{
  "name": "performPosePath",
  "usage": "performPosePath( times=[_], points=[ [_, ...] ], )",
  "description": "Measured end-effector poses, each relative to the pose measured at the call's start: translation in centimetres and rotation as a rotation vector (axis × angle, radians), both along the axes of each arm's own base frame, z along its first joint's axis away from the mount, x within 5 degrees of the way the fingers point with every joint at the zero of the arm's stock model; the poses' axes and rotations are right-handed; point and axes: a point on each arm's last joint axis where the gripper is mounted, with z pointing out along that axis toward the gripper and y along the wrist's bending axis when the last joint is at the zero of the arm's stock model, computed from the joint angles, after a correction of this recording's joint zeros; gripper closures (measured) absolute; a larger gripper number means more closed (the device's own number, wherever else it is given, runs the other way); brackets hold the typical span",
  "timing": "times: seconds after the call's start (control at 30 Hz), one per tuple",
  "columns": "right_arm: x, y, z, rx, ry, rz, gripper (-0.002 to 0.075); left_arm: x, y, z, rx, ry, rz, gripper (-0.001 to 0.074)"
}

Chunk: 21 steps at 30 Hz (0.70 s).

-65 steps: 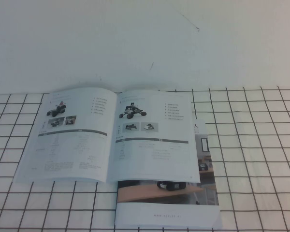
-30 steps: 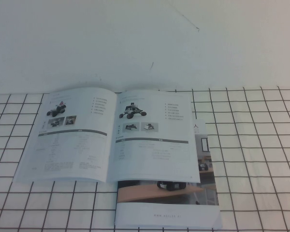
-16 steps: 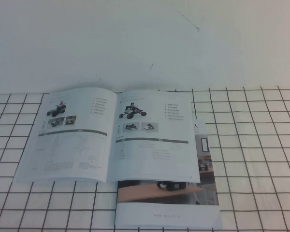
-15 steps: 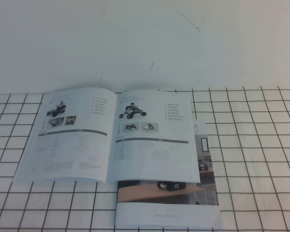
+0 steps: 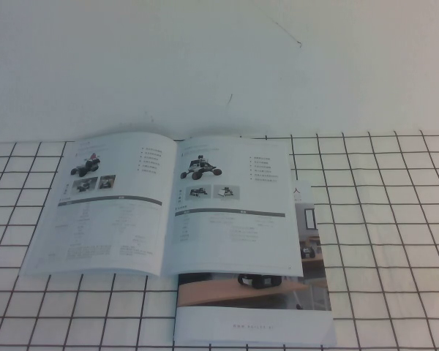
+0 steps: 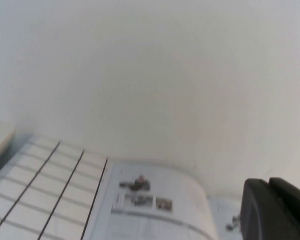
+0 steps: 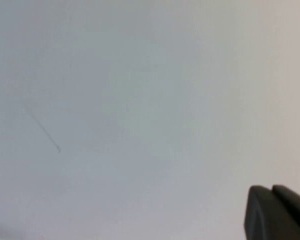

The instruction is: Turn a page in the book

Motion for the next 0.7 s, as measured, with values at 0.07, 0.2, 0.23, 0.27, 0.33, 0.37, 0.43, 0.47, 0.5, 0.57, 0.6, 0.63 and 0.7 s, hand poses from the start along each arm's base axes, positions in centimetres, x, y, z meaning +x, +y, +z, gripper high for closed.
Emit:
performPosePath(
  times=[0.07,0.2,0.23,0.27,0.33,0.37,0.43,0.47,0.5,0.57,0.6,0.63,0.7],
  points=[
    [-0.13,0.02,0.44,0.001,-0.051,0.003,0.0728,-0.06,0.26,0.67,-0.039,-0.074,0.026,0.0738],
    [-0.21,0.04,0.70,0.002,-0.081,0.005,0.0728,-0.15,0.53,1.23,-0.070,-0.138,0.050,0.0738],
    [-0.22,0.04,0.72,0.002,-0.083,0.005,0.0728,-0.15,0.53,1.23,-0.072,-0.138,0.050,0.0738],
    [-0.23,0.04,0.74,0.002,-0.085,0.005,0.0728,-0.15,0.53,1.23,-0.072,-0.138,0.051,0.0738],
    [-0.23,0.04,0.76,0.002,-0.087,0.005,0.0728,-0.15,0.53,1.23,-0.068,-0.138,0.051,0.0738],
    [-0.23,0.04,0.76,0.002,-0.087,0.005,0.0728,-0.15,0.53,1.23,-0.068,-0.138,0.051,0.0738],
    [-0.23,0.04,0.76,0.002,-0.087,0.005,0.0728,-0.15,0.53,1.23,-0.069,-0.138,0.051,0.0738],
    [-0.23,0.04,0.76,0.002,-0.087,0.005,0.0728,-0.15,0.53,1.21,-0.069,-0.136,0.050,0.0738],
    [-0.23,0.04,0.76,0.002,-0.087,0.005,0.0728,-0.14,0.51,1.18,-0.068,-0.132,0.049,0.0738],
    [-0.23,0.04,0.76,0.002,-0.087,0.005,0.0728,-0.13,0.48,1.12,-0.066,-0.125,0.046,0.0738],
    [-0.23,0.04,0.76,0.002,-0.087,0.005,0.0728,-0.13,0.48,1.10,-0.066,-0.123,0.046,0.0738],
    [-0.24,0.04,0.78,0.002,-0.089,0.005,0.0728,-0.13,0.47,1.08,-0.066,-0.121,0.045,0.0738],
    [-0.24,0.04,0.78,0.002,-0.089,0.005,0.0728,-0.12,0.46,1.05,-0.066,-0.117,0.043,0.0738]
  ],
)
